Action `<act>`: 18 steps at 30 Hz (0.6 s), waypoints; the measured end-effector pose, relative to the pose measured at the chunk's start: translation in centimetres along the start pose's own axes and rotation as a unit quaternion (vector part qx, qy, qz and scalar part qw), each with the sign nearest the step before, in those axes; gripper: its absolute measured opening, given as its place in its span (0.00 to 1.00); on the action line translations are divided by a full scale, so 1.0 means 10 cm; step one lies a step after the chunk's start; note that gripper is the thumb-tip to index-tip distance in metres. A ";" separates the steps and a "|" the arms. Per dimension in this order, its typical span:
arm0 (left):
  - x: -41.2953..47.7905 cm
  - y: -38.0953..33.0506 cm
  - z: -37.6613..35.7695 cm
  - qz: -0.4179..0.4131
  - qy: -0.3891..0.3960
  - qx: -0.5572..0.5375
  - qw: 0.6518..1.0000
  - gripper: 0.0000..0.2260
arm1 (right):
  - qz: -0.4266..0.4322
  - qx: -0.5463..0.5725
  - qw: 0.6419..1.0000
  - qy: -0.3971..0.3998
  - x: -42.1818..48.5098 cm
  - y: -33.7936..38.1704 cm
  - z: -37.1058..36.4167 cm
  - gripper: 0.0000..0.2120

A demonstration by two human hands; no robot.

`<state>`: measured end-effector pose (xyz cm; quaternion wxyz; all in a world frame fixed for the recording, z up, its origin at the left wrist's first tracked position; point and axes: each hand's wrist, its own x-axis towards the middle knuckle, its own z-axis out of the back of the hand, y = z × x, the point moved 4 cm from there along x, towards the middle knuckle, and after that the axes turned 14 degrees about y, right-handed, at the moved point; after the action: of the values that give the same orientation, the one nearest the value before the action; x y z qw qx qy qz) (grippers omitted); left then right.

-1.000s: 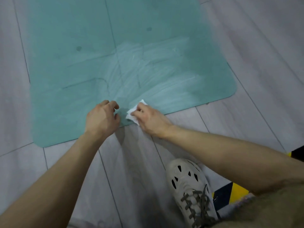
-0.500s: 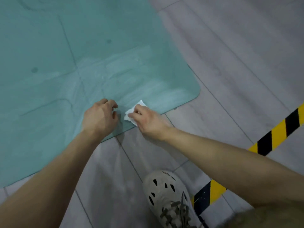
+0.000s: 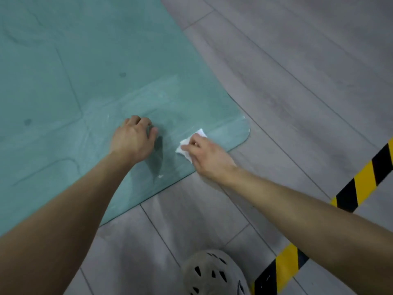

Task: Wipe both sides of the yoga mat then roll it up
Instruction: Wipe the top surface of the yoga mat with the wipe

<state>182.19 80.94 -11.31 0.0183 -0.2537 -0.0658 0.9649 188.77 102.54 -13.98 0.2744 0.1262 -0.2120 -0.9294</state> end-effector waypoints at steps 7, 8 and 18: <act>0.28 0.07 0.17 -0.006 0.013 0.014 1.000 0.24 | -0.295 0.043 0.936 -0.187 0.08 -1.15 0.68 0.15; 0.29 0.06 0.18 -0.008 0.015 0.019 1.000 0.24 | -0.316 0.039 0.930 -0.186 0.12 -1.14 0.66 0.16; 0.27 -0.01 0.12 -0.054 -0.031 0.045 0.997 0.18 | -0.047 0.043 0.994 -0.084 0.45 -0.41 0.23 0.16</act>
<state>179.23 81.05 -11.63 0.0792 -0.2184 -0.0368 0.9719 182.43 103.88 -14.41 0.2056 0.0695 -0.2679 -0.9387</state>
